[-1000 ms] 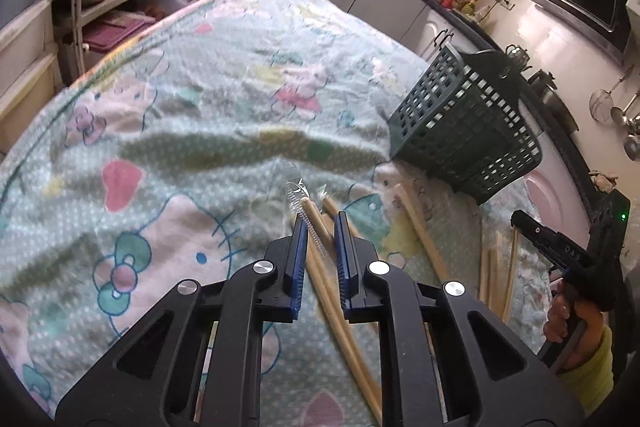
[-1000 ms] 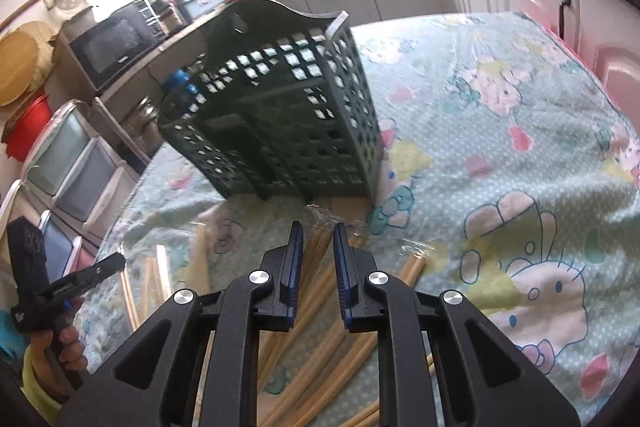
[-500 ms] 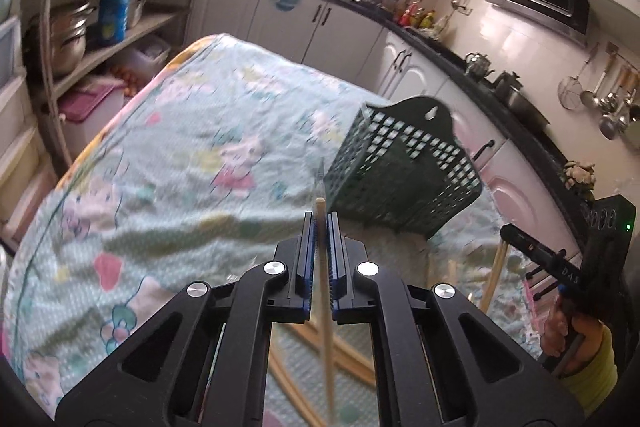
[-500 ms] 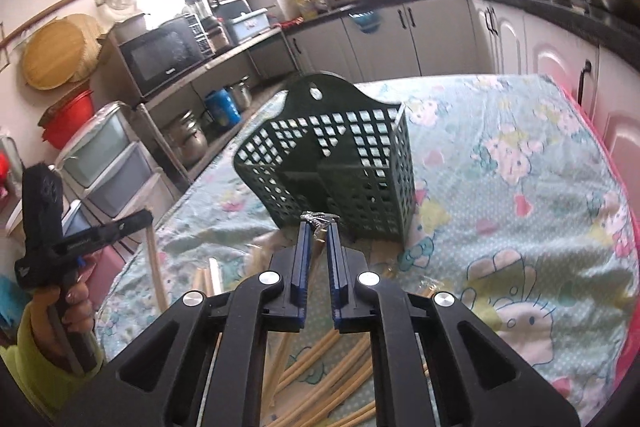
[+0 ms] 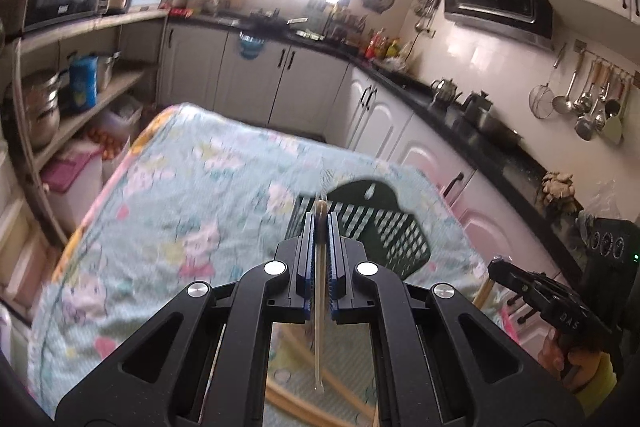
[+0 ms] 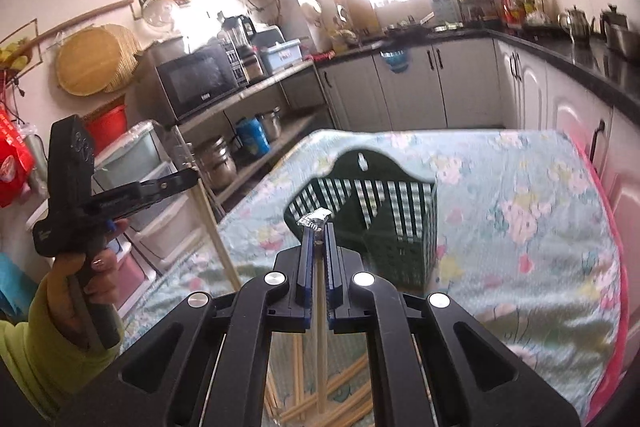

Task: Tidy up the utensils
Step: 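Lift the chopsticks with the left gripper and carry them over the green caddy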

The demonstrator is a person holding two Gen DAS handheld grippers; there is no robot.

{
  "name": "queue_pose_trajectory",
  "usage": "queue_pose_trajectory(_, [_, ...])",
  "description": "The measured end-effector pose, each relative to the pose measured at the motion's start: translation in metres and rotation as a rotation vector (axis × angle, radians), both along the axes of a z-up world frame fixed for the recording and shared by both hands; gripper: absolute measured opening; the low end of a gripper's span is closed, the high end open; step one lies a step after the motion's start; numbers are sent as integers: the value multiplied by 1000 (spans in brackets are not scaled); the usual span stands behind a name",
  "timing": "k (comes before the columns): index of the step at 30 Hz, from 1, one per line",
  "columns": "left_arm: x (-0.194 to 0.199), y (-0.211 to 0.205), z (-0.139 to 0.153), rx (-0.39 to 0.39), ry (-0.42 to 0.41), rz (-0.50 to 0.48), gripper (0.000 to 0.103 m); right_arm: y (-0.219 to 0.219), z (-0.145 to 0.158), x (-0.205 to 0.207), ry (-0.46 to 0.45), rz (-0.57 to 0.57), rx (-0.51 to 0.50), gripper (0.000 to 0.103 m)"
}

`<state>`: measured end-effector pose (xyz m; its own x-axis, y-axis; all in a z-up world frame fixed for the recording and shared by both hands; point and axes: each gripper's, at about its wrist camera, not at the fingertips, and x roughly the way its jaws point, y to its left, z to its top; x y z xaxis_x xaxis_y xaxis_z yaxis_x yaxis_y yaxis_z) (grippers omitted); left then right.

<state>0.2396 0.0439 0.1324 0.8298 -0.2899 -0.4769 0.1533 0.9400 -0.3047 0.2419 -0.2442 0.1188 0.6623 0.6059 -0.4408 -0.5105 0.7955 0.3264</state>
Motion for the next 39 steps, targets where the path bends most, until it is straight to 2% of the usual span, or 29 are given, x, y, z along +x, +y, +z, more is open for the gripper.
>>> queue_pose_trajectory(10, [29,-22,53,37,-124,-1,1,-12,56,24,-137,-64,61,5])
queue_pose_trajectory(18, [57,-39,66,69,-182,15,1,-24,77,62,-217,-144,85,5])
queue_pose_trajectory(24, [78,-44,56,86,-189,35,1,-28,74,84,-249,-196,98,5])
queue_pose_trajectory(35, [99,-35,0,65,-134,55,1,-26,28,107,-245,-274,90,6])
queue_pose_trajectory(39, [99,-36,-13,70,-120,47,1,-33,17,113,-237,-310,137,6])
